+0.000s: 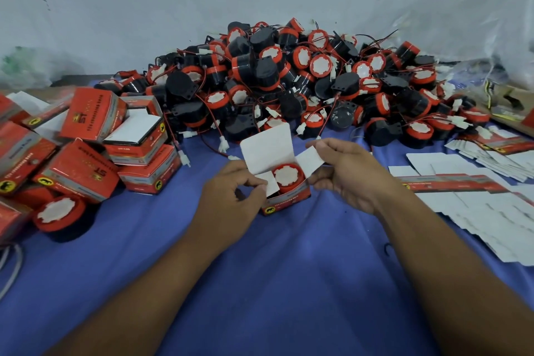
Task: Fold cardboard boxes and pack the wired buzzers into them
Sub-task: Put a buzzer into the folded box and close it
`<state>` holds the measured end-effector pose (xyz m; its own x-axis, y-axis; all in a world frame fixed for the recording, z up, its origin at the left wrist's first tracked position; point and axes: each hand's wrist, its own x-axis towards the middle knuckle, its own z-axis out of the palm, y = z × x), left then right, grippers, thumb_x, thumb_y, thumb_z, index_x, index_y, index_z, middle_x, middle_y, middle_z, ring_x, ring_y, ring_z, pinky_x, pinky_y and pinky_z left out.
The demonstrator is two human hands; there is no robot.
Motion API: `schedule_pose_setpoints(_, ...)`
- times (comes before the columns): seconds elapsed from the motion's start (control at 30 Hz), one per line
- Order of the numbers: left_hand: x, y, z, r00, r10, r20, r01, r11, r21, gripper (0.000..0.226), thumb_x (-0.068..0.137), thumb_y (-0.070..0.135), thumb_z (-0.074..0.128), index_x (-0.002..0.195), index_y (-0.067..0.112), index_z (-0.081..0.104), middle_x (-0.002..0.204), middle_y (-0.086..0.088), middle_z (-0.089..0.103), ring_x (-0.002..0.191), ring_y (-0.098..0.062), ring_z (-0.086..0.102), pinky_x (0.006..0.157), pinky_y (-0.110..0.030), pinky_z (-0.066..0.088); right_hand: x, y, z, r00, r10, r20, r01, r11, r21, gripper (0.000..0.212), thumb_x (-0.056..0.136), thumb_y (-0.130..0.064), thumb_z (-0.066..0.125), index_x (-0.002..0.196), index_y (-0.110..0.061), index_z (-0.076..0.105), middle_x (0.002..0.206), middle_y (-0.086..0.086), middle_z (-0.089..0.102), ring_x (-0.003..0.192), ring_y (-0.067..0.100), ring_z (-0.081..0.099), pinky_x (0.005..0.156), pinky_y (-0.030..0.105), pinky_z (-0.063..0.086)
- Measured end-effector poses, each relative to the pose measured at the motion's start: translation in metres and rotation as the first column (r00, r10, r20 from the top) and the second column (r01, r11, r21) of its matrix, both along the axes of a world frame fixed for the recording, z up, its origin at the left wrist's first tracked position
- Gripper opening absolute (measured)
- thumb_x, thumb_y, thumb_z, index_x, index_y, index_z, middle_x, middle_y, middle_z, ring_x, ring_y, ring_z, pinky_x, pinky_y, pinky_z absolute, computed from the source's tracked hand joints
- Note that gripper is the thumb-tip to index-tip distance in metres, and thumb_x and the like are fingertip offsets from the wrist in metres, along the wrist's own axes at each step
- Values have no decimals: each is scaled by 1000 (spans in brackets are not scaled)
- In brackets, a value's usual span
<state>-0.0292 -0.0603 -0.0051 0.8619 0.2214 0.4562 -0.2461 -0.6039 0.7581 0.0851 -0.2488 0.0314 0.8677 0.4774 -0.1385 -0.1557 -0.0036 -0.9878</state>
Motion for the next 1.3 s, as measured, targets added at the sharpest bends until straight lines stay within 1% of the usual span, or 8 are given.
schedule_pose_setpoints(0.17, -2, 8, 1, 999, 45, 0, -45, 999, -8, 7, 88, 7, 71, 87, 10, 77, 84, 5, 61, 77, -11, 56, 64, -16, 43, 0, 7, -7, 996, 80, -35, -75, 988, 136, 40, 103, -40, 47, 98, -7, 68, 81, 8, 71, 55, 14, 62, 53, 23, 53)
schedule_pose_setpoints(0.3, 0, 8, 0, 998, -28, -50, 31, 998, 57, 17, 93, 16, 67, 104, 25, 77, 110, 35, 56, 100, 13, 52, 81, -3, 37, 4, 10, -24, 967, 90, 237, -56, 988, -146, 7, 93, -19, 70, 88, -14, 67, 75, -3, 68, 58, 8, 56, 56, 22, 48)
schedule_pose_setpoints(0.47, 1, 6, -5, 994, -75, -81, 70, 996, -64, 33, 93, 22, 67, 115, 38, 48, 118, 24, 60, 115, 5, 53, 94, -24, 47, 4, 11, -24, 929, 167, 331, -127, 982, -139, 59, 89, -10, 73, 132, -42, 52, 112, -2, 67, 69, 13, 63, 63, 28, 54)
schedule_pose_setpoints(0.6, -3, 10, -2, 990, -139, 11, 140, 989, -54, 57, 95, 7, 63, 139, 40, 45, 132, 15, 60, 119, 2, 55, 93, -11, 45, 0, 11, -25, 843, 266, 468, -174, 957, -230, 31, 93, -11, 68, 111, -36, 71, 69, -7, 63, 54, 15, 45, 54, 25, 37)
schedule_pose_setpoints(0.8, -3, 24, -4, 984, -129, -121, 135, 990, 43, 43, 93, -1, 57, 130, 20, 63, 139, 9, 56, 134, 0, 43, 101, -5, 36, -8, 8, -18, 769, 468, 436, -300, 866, -401, 47, 85, -46, 72, 130, -36, 62, 133, -14, 55, 120, 4, 57, 104, 25, 46)
schedule_pose_setpoints(0.97, -4, 27, -5, 973, -176, -149, 191, 977, 95, 54, 89, 44, 67, 138, 25, 55, 141, 20, 48, 129, 21, 33, 100, 1, 28, -9, 8, -16, 741, 483, 465, -269, 849, -454, 52, 88, -26, 75, 138, -29, 59, 138, -14, 50, 126, -1, 49, 105, 25, 44)
schedule_pose_setpoints(1.2, -3, 25, -8, 982, -172, -84, 175, 984, 37, 57, 90, 41, 59, 144, 33, 44, 127, 47, 46, 118, 24, 43, 90, -3, 43, -10, 13, -17, 745, 410, 527, -229, 898, -376, 46, 84, -11, 79, 127, -20, 68, 117, -13, 64, 111, 1, 62, 98, 24, 50)
schedule_pose_setpoints(1.3, -3, 22, -7, 989, -145, 17, 142, 983, 113, 32, 95, 33, 55, 127, 34, 56, 124, 30, 56, 116, 14, 52, 95, -10, 45, -10, 13, -16, 757, 395, 520, -198, 898, -394, 42, 87, -19, 77, 128, -22, 68, 120, -8, 64, 113, 4, 61, 102, 30, 49)
